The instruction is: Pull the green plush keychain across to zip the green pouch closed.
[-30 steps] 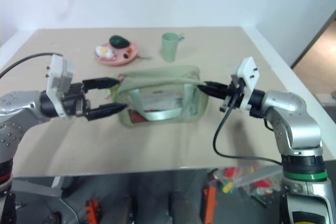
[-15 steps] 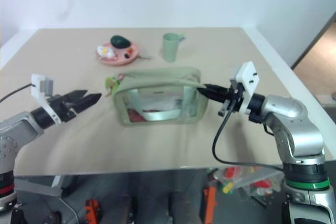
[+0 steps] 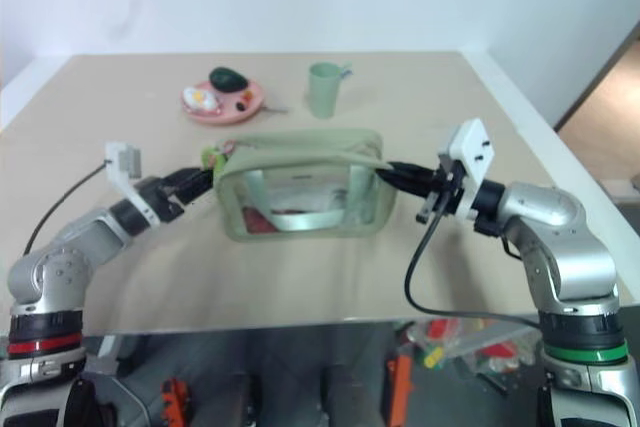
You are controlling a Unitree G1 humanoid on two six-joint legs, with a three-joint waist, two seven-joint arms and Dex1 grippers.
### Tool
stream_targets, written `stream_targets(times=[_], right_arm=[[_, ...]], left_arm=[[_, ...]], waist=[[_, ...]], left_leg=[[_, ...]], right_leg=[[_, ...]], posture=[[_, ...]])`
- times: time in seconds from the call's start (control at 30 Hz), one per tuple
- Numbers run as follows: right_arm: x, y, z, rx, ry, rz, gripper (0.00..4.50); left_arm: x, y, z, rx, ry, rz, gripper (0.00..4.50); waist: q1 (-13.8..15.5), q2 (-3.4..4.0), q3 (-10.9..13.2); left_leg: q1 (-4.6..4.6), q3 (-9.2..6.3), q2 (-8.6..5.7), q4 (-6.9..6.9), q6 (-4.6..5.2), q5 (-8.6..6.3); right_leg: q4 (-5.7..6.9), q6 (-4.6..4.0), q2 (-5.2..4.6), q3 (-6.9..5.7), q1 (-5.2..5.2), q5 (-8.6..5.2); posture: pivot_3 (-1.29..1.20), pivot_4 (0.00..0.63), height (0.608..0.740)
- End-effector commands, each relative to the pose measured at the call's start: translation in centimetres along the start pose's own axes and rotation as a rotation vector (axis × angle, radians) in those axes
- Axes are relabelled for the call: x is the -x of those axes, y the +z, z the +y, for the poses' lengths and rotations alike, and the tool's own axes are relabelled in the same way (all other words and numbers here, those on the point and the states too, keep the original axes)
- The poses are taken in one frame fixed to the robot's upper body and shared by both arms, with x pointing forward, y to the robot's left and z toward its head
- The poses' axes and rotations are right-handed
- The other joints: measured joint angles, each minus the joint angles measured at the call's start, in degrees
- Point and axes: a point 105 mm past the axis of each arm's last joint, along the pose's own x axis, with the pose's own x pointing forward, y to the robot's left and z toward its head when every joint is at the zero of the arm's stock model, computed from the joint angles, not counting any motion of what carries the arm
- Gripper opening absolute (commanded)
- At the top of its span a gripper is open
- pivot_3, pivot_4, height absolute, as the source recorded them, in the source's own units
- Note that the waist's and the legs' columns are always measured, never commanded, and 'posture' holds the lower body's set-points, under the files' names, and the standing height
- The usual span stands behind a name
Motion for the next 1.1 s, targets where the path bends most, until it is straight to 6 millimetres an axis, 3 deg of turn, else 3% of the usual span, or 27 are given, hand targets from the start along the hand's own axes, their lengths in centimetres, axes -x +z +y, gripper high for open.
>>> stream_targets(times=[0.03,0.23,0.3,0.43,0.5,0.63,0.73,0.83,1.03,1.1], right_arm=[[0.6,1.1,-0.4,0.043,-0.016,-0.027,0.00],[0.8,0.9,-0.4,0.047,-0.013,-0.019,0.00],[0.8,1.0,-0.5,0.049,-0.013,-0.017,0.00],[0.9,1.0,-0.6,0.053,-0.017,-0.010,0.00],[1.1,1.0,-0.6,0.054,-0.017,-0.004,0.00],[1.2,1.0,-0.7,0.058,-0.021,0.006,0.00],[1.3,1.0,-0.6,0.059,-0.021,0.009,0.00],[1.3,1.0,-0.6,0.061,-0.022,0.010,0.00],[1.6,1.0,-0.6,0.066,-0.031,0.011,0.00],[1.7,0.9,-0.6,0.066,-0.034,0.013,0.00]], left_arm=[[-0.4,1.4,-0.2,-0.015,-0.022,-0.065,2.67],[-0.7,2.1,-1.1,0.033,-0.087,-0.105,0.62],[-0.5,3.2,-1.8,0.038,-0.118,-0.128,0.02],[-0.3,6.0,-3.6,-0.005,-0.184,-0.163,0.02],[-0.4,8.3,-5.5,-0.040,-0.251,-0.194,0.02],[-1.5,11.1,-8.9,-0.091,-0.356,-0.224,0.02],[-3.1,10.5,-11.2,-0.141,-0.427,-0.161,0.02],[-4.3,9.2,-12.1,-0.160,-0.464,-0.105,0.02],[-6.4,5.4,-11.1,-0.280,-0.420,0.074,0.02],[-6.8,5.2,-10.4,-0.288,-0.395,0.084,0.02]], waist=[[0.0,0.00,0.0],[0.0,0.00,0.0],[0.0,0.00,0.0],[0.0,-0.01,0.0],[0.0,-0.02,0.0],[0.1,-0.02,0.0],[0.1,-0.02,0.0],[0.1,-0.02,0.0],[0.0,-0.02,0.0],[0.0,-0.02,0.0]], left_leg=[[0.00,0.01,0.00,0.00,0.00,0.00],[0.00,0.00,0.00,0.00,0.00,0.00],[-0.01,0.00,-0.01,0.00,0.00,0.00],[-0.01,-0.01,0.00,0.01,0.00,0.00],[-0.02,-0.03,-0.01,0.01,0.00,0.00],[-0.04,-0.05,-0.05,0.02,-0.01,0.00],[-0.03,-0.02,-0.09,0.02,-0.01,0.00],[-0.03,-0.02,-0.09,0.00,-0.01,0.00],[-0.02,-0.04,-0.07,-0.02,-0.01,0.00],[-0.01,-0.04,-0.07,-0.02,-0.01,0.00]], right_leg=[[0.00,0.02,0.00,0.01,0.00,0.01],[0.00,0.07,0.00,0.00,0.00,0.04],[0.00,0.08,0.00,0.00,0.00,0.05],[0.00,0.10,0.00,0.00,-0.01,0.06],[0.00,0.10,0.00,-0.01,-0.01,0.06],[-0.05,0.13,-0.02,-0.01,0.04,0.06],[-0.12,0.17,-0.04,0.02,0.07,0.07],[-0.11,0.19,-0.04,0.03,0.06,0.07],[-0.09,0.17,0.00,0.02,0.02,0.06],[-0.09,0.16,0.00,0.03,0.03,0.06]], posture=[[0.00,0.150,0.740],[0.00,0.150,0.740],[0.00,0.150,0.740],[0.00,0.150,0.740],[0.00,0.150,0.740],[0.00,0.150,0.740],[0.00,0.150,0.740],[0.00,0.150,0.740],[0.00,0.150,0.740],[0.00,0.150,0.740]])
